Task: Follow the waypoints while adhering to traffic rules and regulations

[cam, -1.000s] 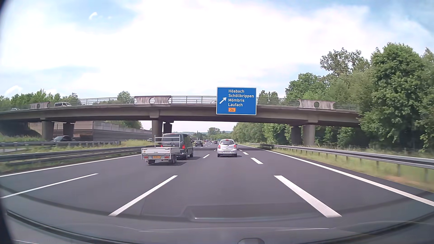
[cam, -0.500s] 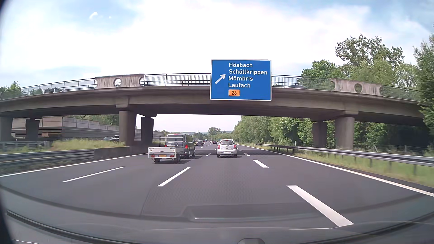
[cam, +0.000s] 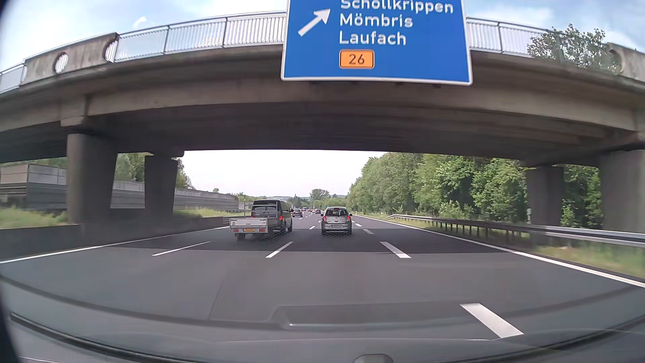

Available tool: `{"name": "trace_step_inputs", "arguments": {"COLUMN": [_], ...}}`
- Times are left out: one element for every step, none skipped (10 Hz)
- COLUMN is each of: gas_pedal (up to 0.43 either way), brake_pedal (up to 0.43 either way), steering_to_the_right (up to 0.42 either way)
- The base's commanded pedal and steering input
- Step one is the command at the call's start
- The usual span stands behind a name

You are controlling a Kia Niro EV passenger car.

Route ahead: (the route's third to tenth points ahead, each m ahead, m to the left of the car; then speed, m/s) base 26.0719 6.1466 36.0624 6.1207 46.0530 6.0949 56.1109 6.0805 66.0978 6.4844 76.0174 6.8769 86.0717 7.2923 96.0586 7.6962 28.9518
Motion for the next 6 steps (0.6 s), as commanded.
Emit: {"name": "trace_step_inputs", "arguments": {"gas_pedal": [0.000,0.000,0.000,0.000,0.000,0.138], "brake_pedal": [0.000,0.000,0.000,0.000,0.000,0.000], "steering_to_the_right": [0.000,0.000,0.000,0.000,0.000,-0.001]}}
